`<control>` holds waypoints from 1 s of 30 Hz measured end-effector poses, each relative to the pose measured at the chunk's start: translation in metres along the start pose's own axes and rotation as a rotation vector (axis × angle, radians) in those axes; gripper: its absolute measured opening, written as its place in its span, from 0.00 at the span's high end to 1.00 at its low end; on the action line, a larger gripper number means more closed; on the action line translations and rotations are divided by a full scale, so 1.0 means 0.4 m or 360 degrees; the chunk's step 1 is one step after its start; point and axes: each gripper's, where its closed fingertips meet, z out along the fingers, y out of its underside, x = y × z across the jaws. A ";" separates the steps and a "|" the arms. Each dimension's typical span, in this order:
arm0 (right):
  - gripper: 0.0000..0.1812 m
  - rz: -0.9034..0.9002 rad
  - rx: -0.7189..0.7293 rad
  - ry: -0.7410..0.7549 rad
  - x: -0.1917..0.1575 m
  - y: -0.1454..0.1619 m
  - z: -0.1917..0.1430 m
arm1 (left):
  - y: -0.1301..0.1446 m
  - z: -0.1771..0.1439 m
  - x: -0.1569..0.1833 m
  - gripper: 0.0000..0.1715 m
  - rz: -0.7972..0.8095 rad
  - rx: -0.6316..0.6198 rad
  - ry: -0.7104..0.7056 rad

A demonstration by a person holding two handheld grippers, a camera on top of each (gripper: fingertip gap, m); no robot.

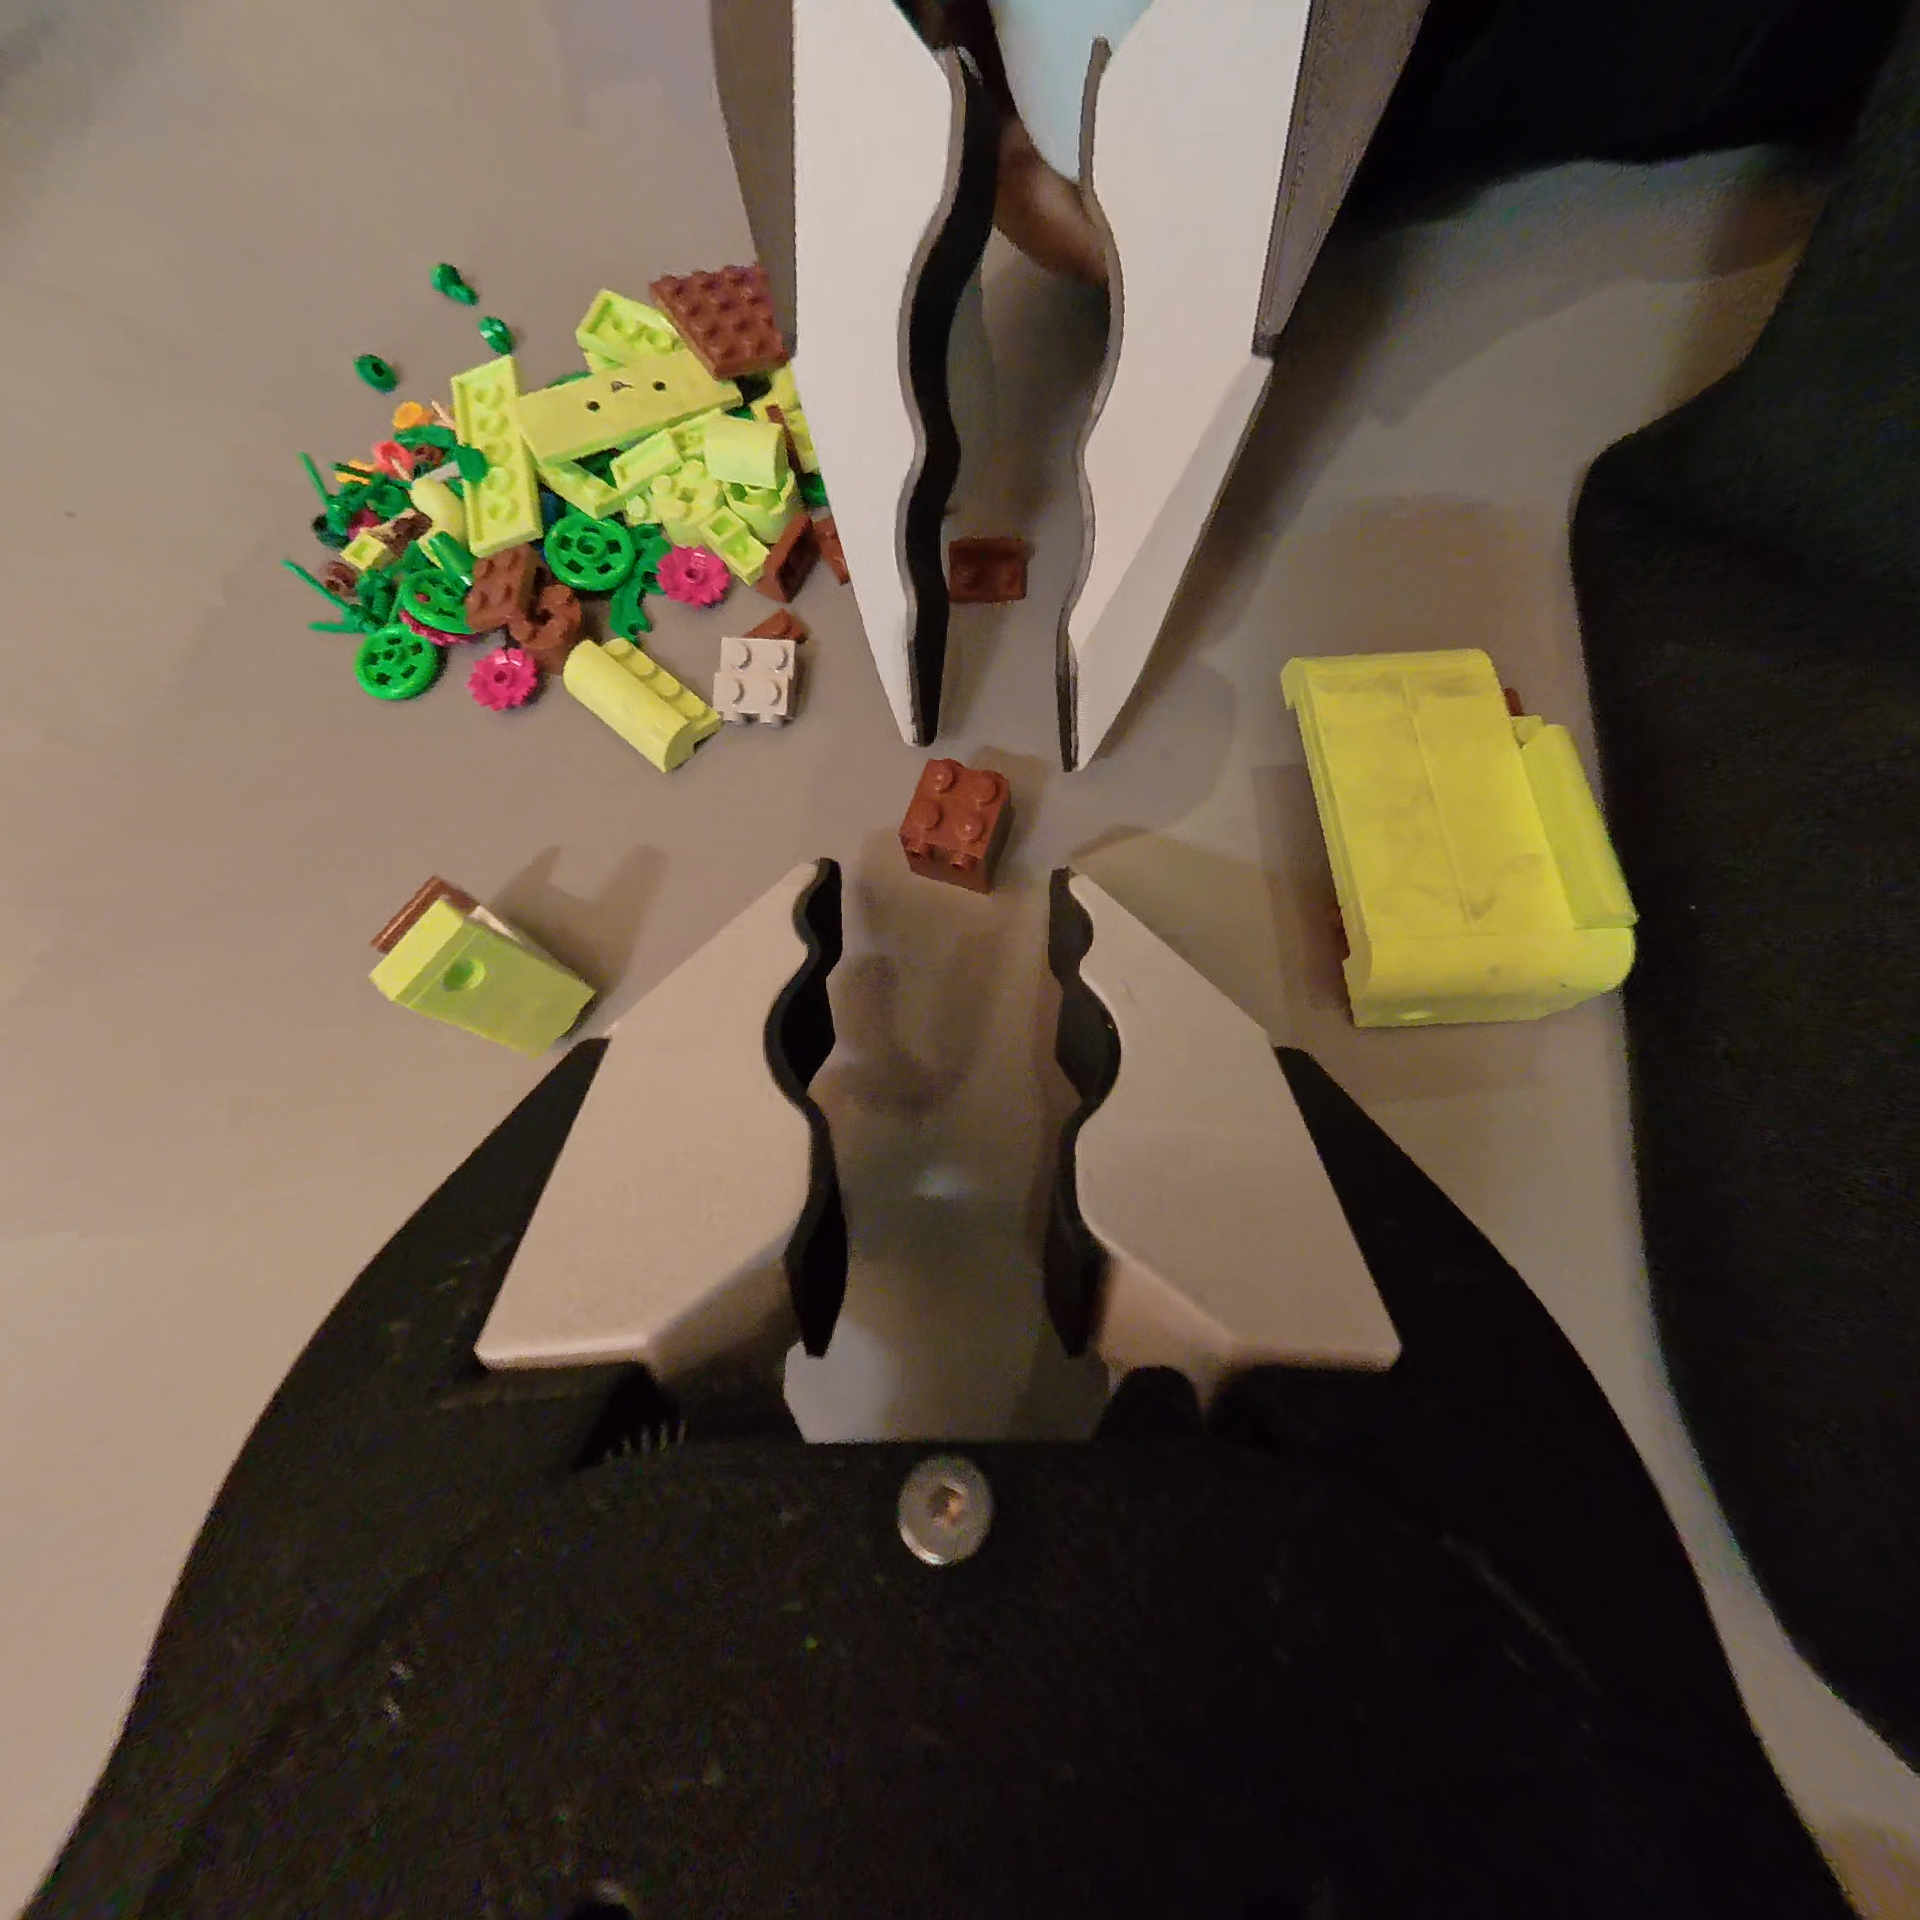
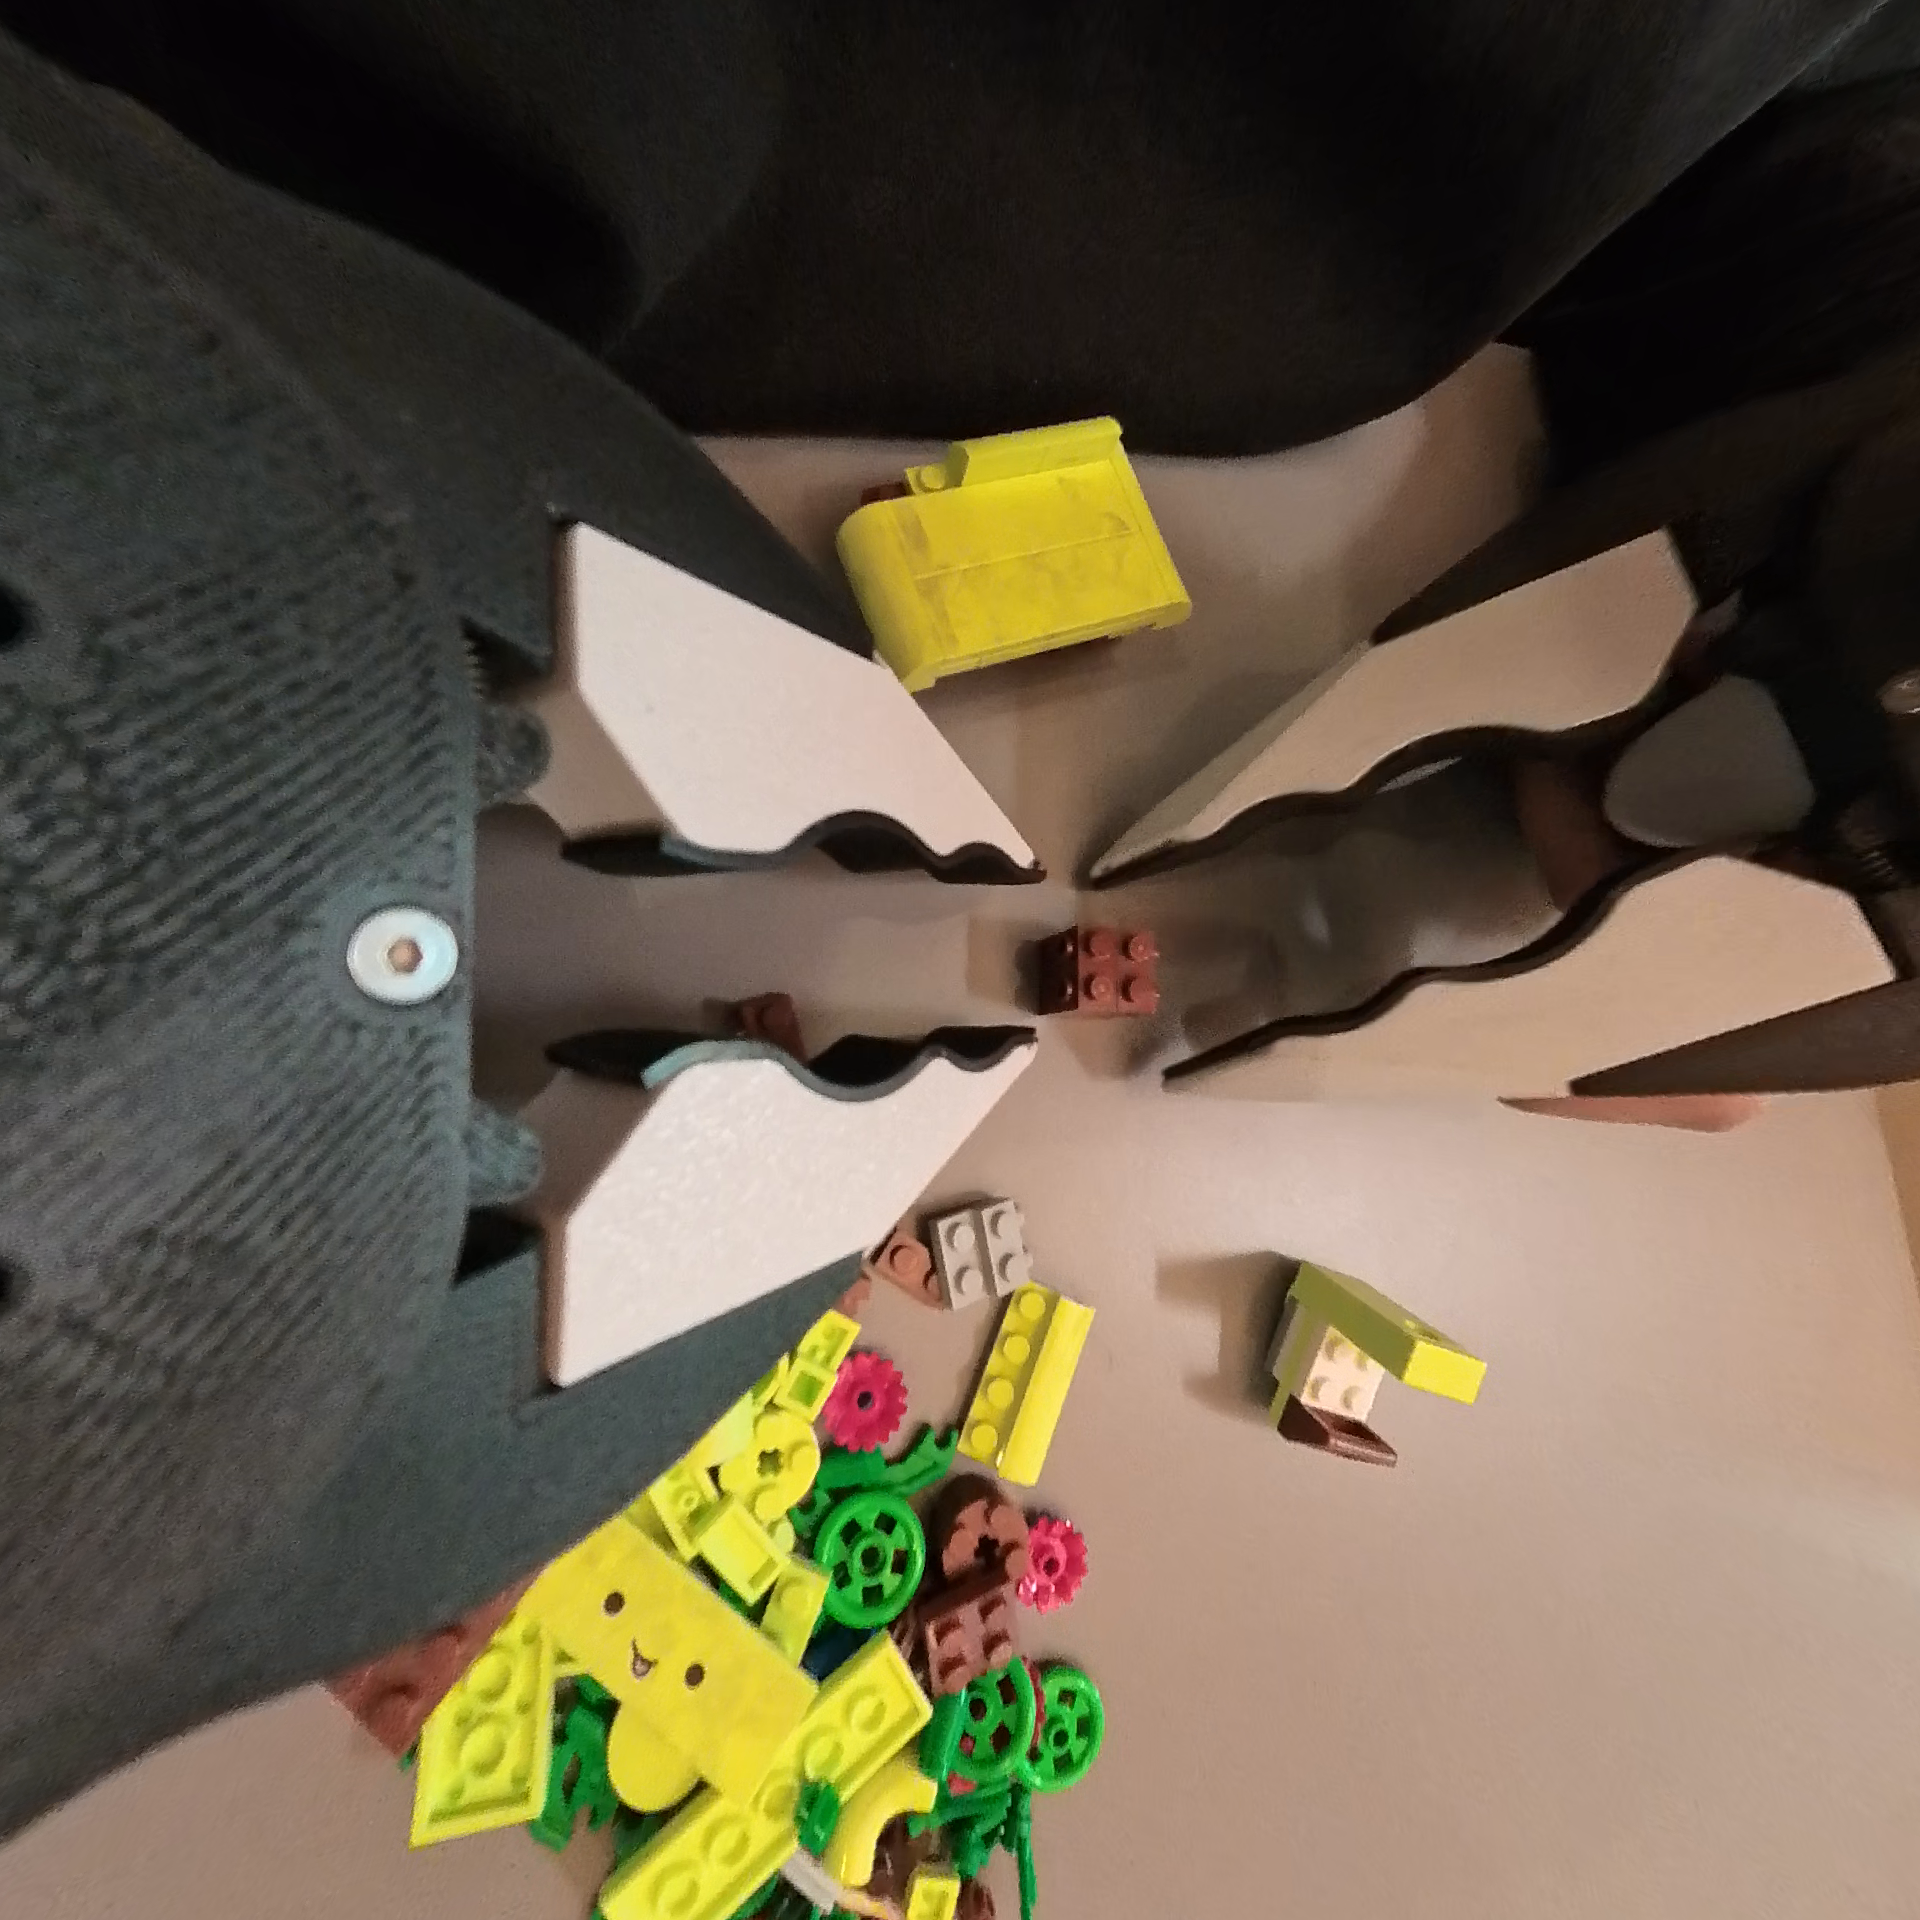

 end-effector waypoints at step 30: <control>0.82 0.0363 0.0537 -0.0143 0.022 -0.108 -0.077 | -0.127 -0.068 -0.026 0.92 -0.1241 0.0687 0.0754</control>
